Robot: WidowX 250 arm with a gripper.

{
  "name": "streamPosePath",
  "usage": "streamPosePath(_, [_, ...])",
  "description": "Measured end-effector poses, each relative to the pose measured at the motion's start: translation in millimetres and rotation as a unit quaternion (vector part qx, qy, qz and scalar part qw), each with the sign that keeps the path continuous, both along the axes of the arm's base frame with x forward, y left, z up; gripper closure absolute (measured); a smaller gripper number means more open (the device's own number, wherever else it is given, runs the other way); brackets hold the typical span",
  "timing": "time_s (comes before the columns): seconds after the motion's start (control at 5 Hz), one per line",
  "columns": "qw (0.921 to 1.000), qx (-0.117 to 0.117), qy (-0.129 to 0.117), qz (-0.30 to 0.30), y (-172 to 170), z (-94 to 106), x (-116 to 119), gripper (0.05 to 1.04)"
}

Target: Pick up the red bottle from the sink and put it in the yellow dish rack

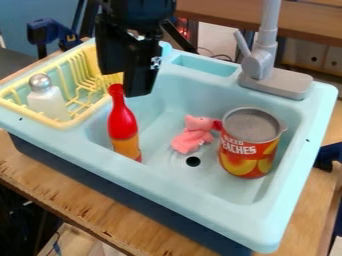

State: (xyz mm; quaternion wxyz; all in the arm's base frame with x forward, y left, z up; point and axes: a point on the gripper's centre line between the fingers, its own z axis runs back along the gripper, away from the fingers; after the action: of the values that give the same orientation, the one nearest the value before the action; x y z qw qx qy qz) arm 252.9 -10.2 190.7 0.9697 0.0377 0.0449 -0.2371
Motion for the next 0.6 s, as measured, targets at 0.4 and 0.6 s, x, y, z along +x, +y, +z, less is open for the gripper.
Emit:
streamPosePath(0.4, [0.9997, -0.002, 0.023, 0.004, 7.1, -14.8, 6.1, 0.103])
streamPosePath(0.6, [0.9994, -0.014, 0.031, 0.007, 9.5, -19.7, 3.4, 0.200])
